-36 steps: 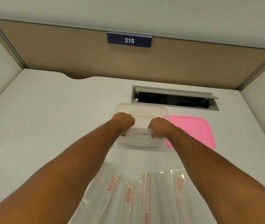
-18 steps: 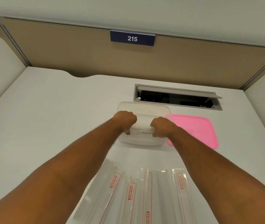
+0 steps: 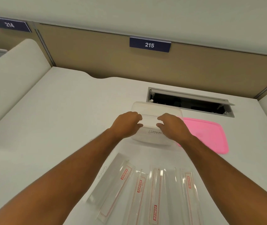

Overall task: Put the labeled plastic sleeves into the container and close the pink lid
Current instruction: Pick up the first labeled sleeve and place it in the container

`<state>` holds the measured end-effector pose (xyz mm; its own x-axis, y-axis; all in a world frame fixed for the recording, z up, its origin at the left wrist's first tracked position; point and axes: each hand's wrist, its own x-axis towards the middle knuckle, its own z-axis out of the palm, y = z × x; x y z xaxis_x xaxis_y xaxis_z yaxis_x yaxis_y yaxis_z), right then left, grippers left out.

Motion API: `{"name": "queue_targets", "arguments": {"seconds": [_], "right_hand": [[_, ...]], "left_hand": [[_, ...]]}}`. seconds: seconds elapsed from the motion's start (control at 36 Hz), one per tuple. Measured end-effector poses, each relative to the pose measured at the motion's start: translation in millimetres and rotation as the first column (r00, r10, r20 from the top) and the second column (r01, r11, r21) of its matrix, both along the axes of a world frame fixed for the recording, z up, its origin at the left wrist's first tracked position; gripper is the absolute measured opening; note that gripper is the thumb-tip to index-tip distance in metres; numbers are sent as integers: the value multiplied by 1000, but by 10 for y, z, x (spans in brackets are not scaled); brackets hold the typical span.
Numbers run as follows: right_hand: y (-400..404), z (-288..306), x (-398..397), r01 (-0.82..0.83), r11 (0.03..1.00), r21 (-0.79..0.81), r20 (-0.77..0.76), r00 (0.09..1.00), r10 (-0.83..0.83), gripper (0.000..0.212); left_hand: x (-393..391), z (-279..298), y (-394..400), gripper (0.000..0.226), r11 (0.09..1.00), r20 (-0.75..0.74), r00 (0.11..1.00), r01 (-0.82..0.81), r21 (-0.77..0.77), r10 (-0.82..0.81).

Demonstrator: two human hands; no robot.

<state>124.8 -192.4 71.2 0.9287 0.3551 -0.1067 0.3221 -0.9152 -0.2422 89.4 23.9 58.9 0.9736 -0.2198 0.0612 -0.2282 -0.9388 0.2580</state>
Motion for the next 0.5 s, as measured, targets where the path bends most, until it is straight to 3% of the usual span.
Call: {"name": "queue_targets", "arguments": {"seconds": [0.28, 0.39, 0.5], "right_hand": [[218, 99, -448, -107, 974, 199, 308, 951, 41, 26], [317, 75, -655, -145, 959, 242, 343, 938, 55, 23], [414, 2, -861, -181, 948, 263, 347, 934, 82, 19]], "left_hand": [[-570, 67, 173, 31, 975, 197, 976, -54, -215, 98], [-902, -6, 241, 36, 966, 225, 965, -79, -247, 137], [-1241, -187, 330, 38, 959, 163, 967, -154, -240, 196]]}}
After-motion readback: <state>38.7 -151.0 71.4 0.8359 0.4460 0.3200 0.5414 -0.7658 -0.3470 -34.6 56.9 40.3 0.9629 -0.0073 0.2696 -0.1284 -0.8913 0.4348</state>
